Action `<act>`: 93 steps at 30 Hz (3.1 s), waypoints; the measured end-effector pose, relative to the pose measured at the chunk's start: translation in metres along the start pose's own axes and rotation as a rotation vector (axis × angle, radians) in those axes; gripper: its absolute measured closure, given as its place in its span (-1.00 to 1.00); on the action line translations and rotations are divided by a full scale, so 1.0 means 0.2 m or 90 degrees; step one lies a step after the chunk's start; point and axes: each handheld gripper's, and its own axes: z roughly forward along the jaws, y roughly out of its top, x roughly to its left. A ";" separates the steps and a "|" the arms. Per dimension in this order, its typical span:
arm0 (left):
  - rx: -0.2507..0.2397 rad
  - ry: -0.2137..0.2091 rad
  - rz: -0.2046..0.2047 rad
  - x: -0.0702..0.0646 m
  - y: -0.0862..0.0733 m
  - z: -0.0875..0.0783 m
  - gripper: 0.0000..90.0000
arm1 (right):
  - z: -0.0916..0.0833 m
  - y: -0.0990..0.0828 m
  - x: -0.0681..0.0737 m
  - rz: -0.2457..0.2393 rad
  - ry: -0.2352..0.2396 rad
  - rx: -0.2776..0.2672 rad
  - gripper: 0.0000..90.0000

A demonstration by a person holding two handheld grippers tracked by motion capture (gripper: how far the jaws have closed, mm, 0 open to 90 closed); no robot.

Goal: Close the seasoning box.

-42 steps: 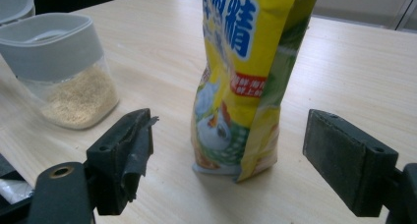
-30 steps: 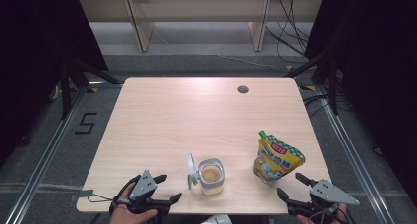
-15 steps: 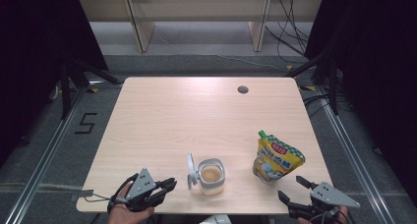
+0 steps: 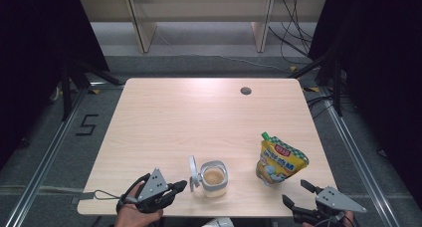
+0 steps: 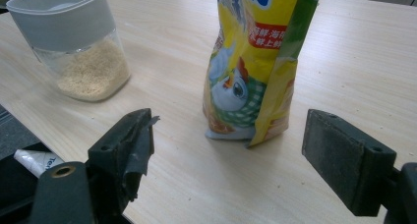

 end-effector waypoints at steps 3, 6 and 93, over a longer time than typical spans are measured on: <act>0.000 -0.002 0.000 -0.01 0.03 0.01 0.98 | 0.00 0.00 0.00 -0.001 0.007 0.000 -0.54; -0.006 -0.007 0.015 -0.02 0.06 0.02 0.98 | 0.00 0.00 0.00 -0.009 0.004 0.000 -0.54; 0.054 -0.031 -0.021 -0.07 -0.21 -0.03 -0.38 | -0.02 -0.04 0.06 -0.018 0.034 0.026 -0.62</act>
